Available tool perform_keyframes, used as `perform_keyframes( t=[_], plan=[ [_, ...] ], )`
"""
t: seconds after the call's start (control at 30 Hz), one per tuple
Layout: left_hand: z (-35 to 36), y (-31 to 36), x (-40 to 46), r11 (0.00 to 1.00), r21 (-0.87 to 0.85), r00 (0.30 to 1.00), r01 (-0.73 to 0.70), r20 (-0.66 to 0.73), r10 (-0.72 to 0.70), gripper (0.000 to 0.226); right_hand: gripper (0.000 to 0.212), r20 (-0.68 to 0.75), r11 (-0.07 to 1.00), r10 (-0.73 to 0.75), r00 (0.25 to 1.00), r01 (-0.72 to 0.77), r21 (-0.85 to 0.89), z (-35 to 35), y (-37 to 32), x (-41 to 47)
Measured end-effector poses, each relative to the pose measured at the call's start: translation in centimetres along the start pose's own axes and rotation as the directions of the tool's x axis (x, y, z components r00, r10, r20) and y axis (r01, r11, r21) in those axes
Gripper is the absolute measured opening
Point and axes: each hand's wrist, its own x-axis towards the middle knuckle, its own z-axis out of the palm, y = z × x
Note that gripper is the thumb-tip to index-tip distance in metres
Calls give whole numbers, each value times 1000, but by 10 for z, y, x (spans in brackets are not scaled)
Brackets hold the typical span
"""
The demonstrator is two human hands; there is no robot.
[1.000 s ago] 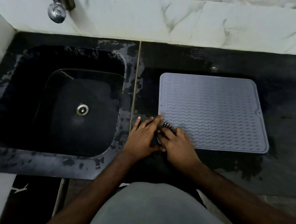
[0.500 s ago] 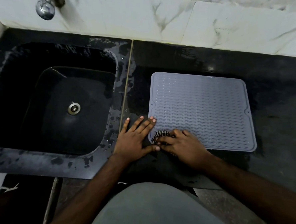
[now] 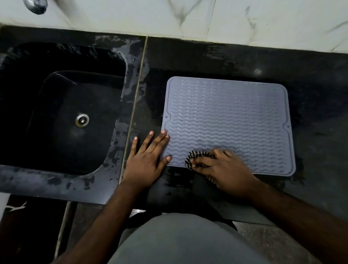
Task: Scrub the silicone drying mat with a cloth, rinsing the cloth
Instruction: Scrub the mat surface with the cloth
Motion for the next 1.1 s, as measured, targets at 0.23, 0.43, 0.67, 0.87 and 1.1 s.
perform_keyframes(
  t=[0.23,0.43,0.67,0.87,1.1],
  plan=[
    [-6,8,0,999,6,999,33,41,-33,68,50,54,999,-4,999,2,44,2,20,-15],
    [-11,71,28,996,-12,995,-87,-56,87,81,41,22,998,-5,1000,4,69,8,20,-13],
    [13,88,37,966,-140,976,-216,-37,213,65,35,-72,997,-8,997,14,81,12,23,-19],
    [21,89,40,983,-55,985,-173,-33,172,75,52,-24,996,22,999,-20,89,12,49,-48],
    [24,92,40,991,-34,990,-131,-64,128,81,51,51,989,104,993,-109,100,11,72,-80]
  ],
)
